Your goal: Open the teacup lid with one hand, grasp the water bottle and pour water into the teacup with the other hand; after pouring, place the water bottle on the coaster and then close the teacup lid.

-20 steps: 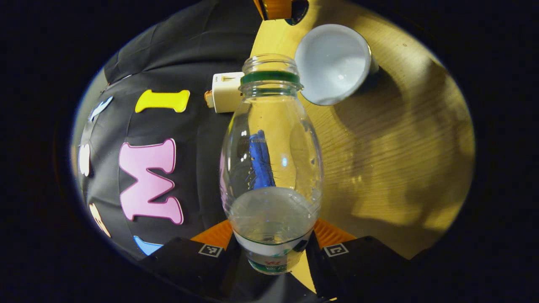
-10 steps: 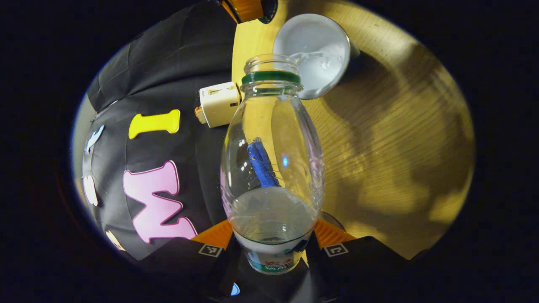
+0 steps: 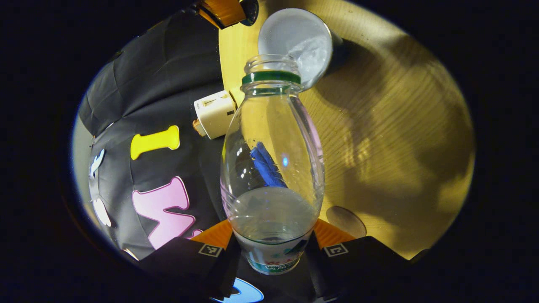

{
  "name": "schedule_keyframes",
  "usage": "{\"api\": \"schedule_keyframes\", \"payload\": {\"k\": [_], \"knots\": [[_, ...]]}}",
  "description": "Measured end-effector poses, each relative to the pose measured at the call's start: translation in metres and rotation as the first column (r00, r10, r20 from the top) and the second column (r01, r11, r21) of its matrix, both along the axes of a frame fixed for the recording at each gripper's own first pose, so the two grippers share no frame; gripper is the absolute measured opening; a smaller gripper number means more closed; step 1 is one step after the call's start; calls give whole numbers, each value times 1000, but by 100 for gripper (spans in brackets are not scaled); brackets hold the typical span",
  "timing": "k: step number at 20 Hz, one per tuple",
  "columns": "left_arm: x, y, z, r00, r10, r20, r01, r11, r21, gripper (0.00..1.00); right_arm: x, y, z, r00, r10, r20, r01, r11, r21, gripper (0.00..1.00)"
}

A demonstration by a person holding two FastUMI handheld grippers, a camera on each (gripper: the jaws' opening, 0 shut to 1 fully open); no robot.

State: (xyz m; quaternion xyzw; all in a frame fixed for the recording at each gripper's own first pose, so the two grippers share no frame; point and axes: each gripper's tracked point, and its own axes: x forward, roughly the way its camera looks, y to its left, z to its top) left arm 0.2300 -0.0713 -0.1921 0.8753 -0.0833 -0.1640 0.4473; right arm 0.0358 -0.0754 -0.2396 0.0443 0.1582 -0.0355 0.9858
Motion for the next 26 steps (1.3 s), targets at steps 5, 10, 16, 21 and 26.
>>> {"api": "schedule_keyframes", "payload": {"k": [5,10,16,21,26], "knots": [[4,-9,17,998,-57,28,55,995,78,72,-1,5,4,1000,5,6,-6,1000,3,27],[5,-19,25,995,-91,42,84,985,153,72,-1,9,7,1000,16,8,-16,1000,-4,27],[7,-23,36,990,-134,54,118,965,236,72,-2,7,8,1000,8,10,-8,1000,9,27],[3,-41,41,982,-182,59,160,951,264,73,-2,9,10,1000,11,10,-11,1000,9,27],[5,-48,44,973,-225,53,199,932,304,73,-1,9,9,1000,11,7,-11,1000,6,27]]}}
